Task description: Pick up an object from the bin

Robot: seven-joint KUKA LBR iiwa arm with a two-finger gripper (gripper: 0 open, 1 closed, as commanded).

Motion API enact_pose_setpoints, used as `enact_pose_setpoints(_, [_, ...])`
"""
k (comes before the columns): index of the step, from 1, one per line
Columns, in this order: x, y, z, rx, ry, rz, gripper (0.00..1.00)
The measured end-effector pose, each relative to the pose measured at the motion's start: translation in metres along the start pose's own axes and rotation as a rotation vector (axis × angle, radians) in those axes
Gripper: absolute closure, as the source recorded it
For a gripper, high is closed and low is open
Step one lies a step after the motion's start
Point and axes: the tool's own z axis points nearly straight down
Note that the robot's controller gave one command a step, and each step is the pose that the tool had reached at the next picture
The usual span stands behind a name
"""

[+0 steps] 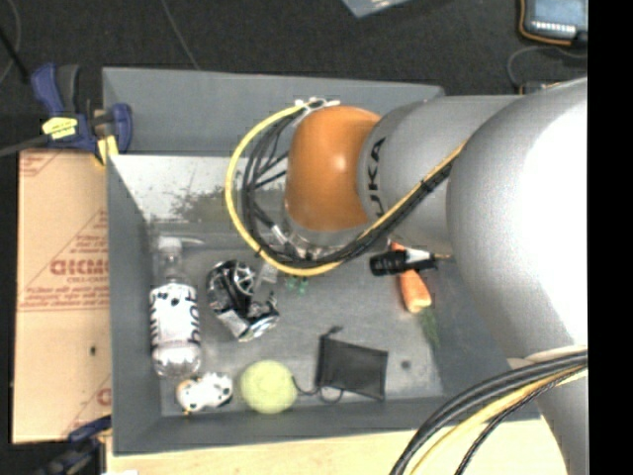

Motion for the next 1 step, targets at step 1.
enact_pose_setpoints(1, [0.0007,-0.0006,-0.0083,0.003,0.004,0.000,1.00])
